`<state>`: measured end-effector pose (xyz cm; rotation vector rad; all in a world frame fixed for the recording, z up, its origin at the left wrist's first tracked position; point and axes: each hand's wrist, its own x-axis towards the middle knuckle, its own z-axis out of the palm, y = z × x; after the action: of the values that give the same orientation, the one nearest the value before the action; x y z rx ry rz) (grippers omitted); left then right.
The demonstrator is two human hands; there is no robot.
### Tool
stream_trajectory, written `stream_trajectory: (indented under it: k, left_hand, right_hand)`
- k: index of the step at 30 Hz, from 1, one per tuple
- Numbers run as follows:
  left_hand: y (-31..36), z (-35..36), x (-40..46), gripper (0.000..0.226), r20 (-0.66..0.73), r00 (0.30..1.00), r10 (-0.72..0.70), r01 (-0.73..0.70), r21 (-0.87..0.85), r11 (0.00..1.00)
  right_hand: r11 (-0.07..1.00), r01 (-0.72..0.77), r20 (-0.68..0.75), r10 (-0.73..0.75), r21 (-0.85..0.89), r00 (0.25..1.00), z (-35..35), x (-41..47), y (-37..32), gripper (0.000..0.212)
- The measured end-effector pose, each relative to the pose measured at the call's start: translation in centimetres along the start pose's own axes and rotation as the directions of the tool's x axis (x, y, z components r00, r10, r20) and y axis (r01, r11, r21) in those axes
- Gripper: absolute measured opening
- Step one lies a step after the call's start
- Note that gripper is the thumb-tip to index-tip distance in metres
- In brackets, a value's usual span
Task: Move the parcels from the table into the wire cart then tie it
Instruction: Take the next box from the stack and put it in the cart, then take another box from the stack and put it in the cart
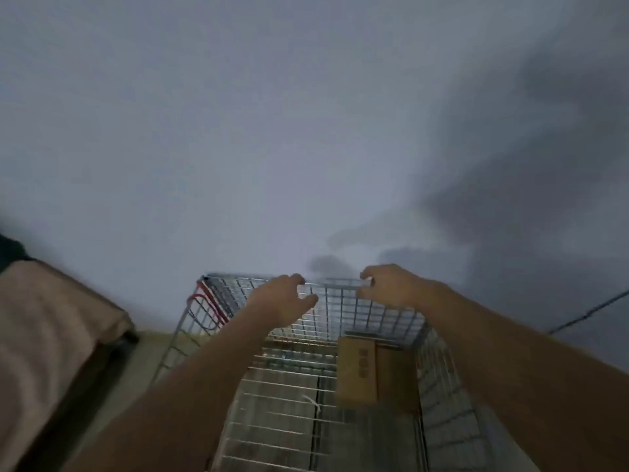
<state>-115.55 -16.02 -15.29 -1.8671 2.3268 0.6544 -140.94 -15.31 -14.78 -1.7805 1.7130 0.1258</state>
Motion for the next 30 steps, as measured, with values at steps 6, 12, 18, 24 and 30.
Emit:
stream_trajectory:
  k: [6, 12, 18, 24, 30]
  left_hand:
    - [-1.4, -13.3, -15.9, 0.063, -0.254, 0.955, -0.154, 0.176, 0.068, 0.982]
    - [-6.3, -18.0, -35.3, 0.065, -0.405, 0.837, -0.369, 0.414, 0.026, 0.910]
    - [-14.6, -18.4, -53.9, 0.060, -0.478, 0.645, -0.596, 0.620, -0.129, 0.774]
    - [-22.3, -18.0, -69.3, 0.052, -0.509, 0.508, -0.695, 0.722, -0.188, 0.666]
    - [-29.6, -17.2, -78.1, 0.056, -0.504, 0.433, -0.748, 0.779, -0.208, 0.591]
  right_hand:
    - [0.932, 0.247, -0.062, -0.272, -0.266, 0.960, -8.4, -10.5, -14.8, 0.068]
    - [0.789, 0.479, 0.013, -0.515, -0.385, 0.857, -7.0, -21.3, -28.8, 0.070]
    - [0.613, 0.654, 0.110, -0.687, -0.443, 0.718, -0.2, -30.3, -42.6, 0.072]
    - [0.469, 0.759, 0.170, -0.790, -0.450, 0.589, 8.6, -38.0, -55.5, 0.067]
    - [0.426, 0.802, 0.163, -0.833, -0.418, 0.528, 14.4, -41.5, -65.2, 0.060]
